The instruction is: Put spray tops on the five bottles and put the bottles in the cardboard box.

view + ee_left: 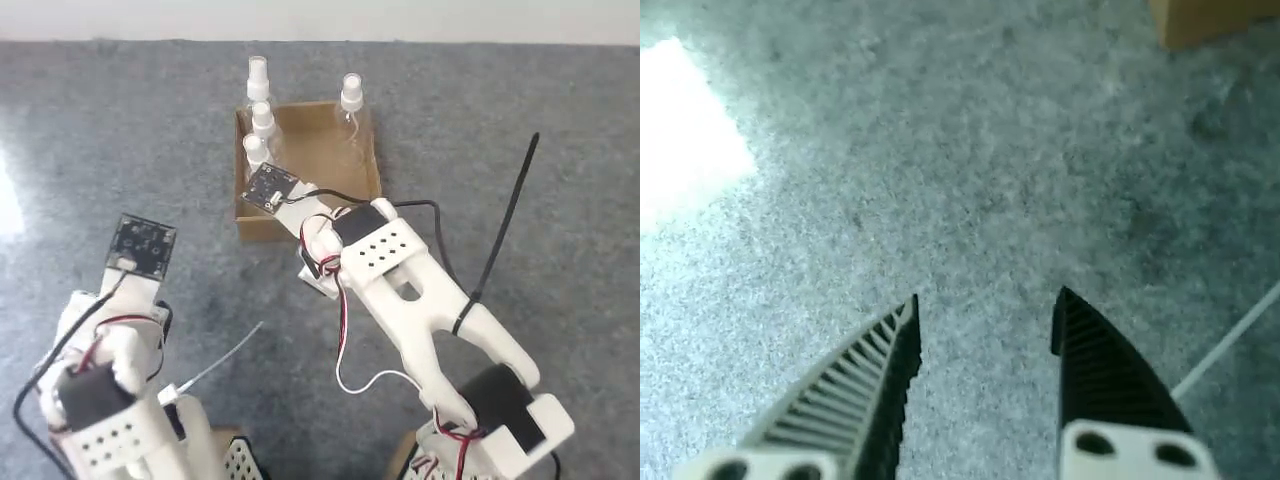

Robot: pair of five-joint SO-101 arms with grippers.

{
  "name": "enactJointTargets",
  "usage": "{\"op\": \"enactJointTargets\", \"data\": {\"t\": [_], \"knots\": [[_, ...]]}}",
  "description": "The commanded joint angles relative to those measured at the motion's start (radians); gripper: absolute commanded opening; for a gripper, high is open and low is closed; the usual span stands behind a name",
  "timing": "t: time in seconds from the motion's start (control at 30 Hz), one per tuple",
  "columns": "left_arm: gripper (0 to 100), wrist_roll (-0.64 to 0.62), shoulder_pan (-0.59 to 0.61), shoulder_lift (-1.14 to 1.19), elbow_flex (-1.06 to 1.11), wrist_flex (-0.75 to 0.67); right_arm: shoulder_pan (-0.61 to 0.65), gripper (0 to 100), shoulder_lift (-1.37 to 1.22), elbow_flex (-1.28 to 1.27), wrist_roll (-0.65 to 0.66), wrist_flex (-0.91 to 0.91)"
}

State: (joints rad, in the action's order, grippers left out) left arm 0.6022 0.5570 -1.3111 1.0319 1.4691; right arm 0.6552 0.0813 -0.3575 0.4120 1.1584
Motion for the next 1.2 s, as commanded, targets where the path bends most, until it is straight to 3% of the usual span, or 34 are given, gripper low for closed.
{"op": "enactJointTargets", "data": {"t": [0.0, 0.17, 0.6, 0.83, 1.17], "knots": [[22, 0.071, 0.005, 0.118, -0.07, 0.028, -0.015, 8.7, 0.054, 0.006, -0.009, -0.016], [26, 0.103, 0.005, 0.25, -0.07, 0.029, -0.015, 8.7, 0.054, 0.005, -0.009, -0.016], [26, 0.367, 0.002, 0.523, -0.065, 0.078, -0.016, 8.4, 0.053, 0.005, -0.008, -0.016], [26, 0.377, 0.0, 0.601, -0.027, 0.063, -0.018, 8.4, 0.053, 0.005, -0.008, -0.016], [26, 0.377, 0.0, 0.618, 0.088, -0.066, -0.018, 8.4, 0.053, 0.005, -0.006, -0.016]]}}
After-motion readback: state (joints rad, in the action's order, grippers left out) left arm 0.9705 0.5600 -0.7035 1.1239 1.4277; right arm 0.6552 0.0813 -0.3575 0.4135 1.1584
